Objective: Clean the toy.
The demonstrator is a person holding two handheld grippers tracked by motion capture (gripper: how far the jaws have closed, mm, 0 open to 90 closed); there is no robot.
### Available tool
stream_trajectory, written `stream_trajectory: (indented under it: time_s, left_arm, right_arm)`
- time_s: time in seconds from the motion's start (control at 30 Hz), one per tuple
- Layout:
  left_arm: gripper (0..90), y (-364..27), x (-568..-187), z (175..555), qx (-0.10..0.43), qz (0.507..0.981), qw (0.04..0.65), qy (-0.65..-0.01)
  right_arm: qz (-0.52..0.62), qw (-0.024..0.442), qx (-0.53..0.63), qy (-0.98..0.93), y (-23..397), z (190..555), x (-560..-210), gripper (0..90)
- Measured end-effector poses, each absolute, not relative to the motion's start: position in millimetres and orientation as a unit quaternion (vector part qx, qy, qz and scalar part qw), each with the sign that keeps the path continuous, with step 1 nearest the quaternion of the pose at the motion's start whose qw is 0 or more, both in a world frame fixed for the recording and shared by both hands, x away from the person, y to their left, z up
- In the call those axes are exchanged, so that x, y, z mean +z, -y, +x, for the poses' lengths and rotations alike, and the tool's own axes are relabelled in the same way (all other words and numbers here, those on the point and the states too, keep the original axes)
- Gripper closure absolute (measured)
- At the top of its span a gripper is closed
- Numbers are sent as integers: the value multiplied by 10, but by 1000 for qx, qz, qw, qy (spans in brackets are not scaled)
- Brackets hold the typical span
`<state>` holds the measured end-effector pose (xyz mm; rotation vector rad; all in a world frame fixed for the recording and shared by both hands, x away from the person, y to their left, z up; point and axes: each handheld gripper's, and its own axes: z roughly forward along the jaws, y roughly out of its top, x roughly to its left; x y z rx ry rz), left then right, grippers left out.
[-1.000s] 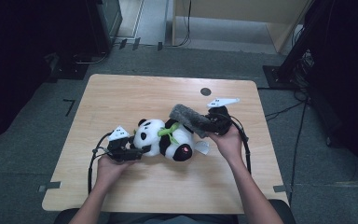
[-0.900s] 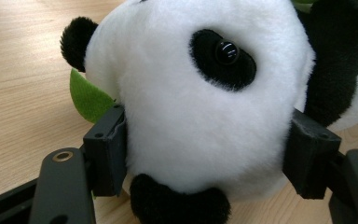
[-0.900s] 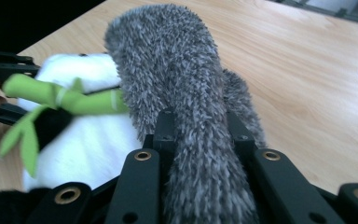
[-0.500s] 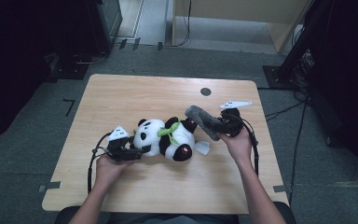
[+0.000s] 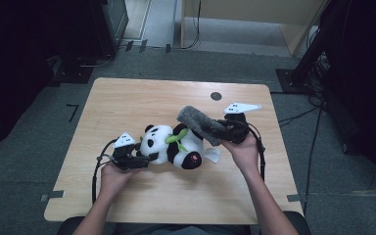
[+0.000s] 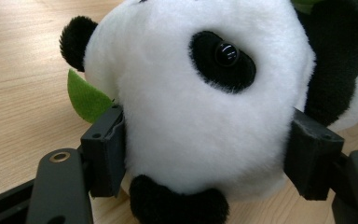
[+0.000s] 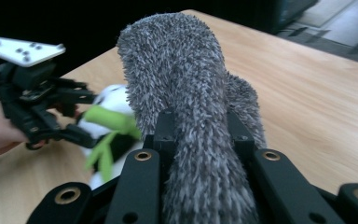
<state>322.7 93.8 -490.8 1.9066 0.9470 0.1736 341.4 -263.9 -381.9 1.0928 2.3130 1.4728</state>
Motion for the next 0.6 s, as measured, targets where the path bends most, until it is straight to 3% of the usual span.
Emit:
stream_trajectory:
  time_s: [0.33, 0.4, 0.47, 0.5, 0.6]
  left_arm:
    - [264, -927, -4909, 3199, 78, 785, 478, -386]
    - [264, -922, -4910, 3188, 82, 786, 476, -385]
    - [265, -919, -4911, 3182, 83, 786, 476, -386]
    - [267, -918, -4912, 3178, 84, 786, 475, -386]
    - [272, -915, -4913, 3174, 85, 786, 474, -387]
  right_arm:
    - [330, 58, 477, -812, 2218, 3429, -4015, 691]
    - [324, 56, 479, -814, 2176, 3454, -4055, 601]
    - [325, 57, 485, -810, 2144, 3473, -4095, 579]
    - [325, 56, 484, -810, 2126, 3482, -4128, 644]
    - [327, 54, 472, -817, 2120, 3481, -4201, 709]
